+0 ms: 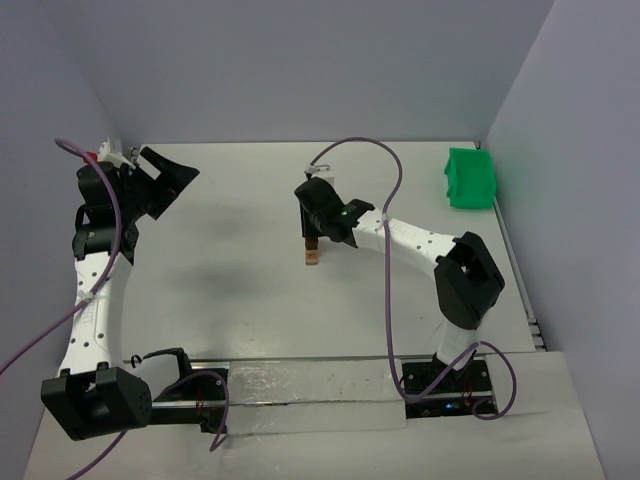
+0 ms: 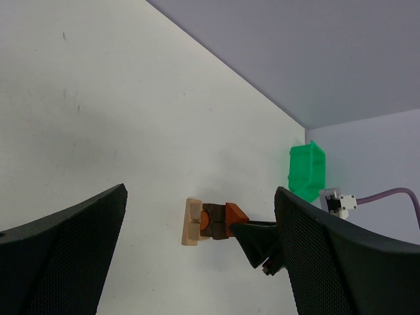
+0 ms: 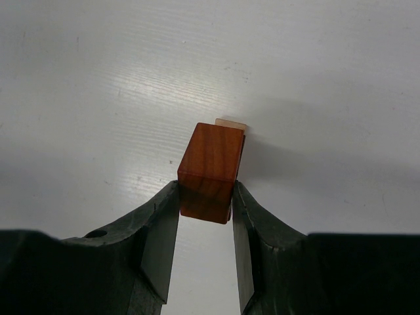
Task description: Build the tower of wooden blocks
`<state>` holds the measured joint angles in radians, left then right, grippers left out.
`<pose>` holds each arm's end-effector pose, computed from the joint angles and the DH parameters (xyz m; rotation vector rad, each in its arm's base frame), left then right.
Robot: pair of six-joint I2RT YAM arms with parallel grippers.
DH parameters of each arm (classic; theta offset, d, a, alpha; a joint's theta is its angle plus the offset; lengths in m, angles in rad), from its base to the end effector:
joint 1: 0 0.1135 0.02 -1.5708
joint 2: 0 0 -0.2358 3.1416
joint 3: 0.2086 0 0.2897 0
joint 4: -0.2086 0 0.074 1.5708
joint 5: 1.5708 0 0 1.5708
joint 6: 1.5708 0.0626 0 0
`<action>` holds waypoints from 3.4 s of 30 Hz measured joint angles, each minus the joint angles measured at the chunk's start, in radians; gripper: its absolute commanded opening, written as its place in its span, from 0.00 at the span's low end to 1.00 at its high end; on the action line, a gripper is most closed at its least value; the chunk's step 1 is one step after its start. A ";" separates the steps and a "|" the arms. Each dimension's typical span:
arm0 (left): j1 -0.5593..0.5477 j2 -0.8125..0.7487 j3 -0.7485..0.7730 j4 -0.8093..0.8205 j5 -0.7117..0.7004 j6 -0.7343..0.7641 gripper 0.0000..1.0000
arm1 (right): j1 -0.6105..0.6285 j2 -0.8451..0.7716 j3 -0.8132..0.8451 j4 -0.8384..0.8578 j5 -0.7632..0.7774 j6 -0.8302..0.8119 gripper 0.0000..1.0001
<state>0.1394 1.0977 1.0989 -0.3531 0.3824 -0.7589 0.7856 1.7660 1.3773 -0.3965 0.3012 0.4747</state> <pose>0.3200 0.0213 0.3382 -0.6116 1.8780 -0.7774 0.3280 0.3019 0.1983 -0.2155 2.3188 0.2825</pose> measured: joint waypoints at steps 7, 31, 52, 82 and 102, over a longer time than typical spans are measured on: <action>0.000 0.000 -0.006 0.006 0.016 -0.011 0.99 | 0.000 0.000 -0.020 0.000 -0.003 0.000 0.03; 0.002 0.000 -0.012 0.013 0.039 -0.022 0.99 | 0.000 0.000 -0.025 0.000 -0.015 0.000 0.07; 0.006 0.022 -0.012 0.013 0.042 -0.022 0.99 | 0.000 0.000 -0.025 -0.002 -0.015 0.009 0.15; 0.006 0.026 -0.012 0.012 0.042 -0.021 0.99 | 0.000 0.000 -0.025 -0.007 -0.034 0.023 0.39; 0.006 0.026 -0.012 0.012 0.042 -0.018 0.99 | 0.000 0.000 -0.042 -0.005 -0.044 0.026 1.00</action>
<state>0.1459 1.1240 1.0870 -0.3412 0.4240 -0.7767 0.7856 1.7657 1.3352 -0.4018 0.2567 0.5012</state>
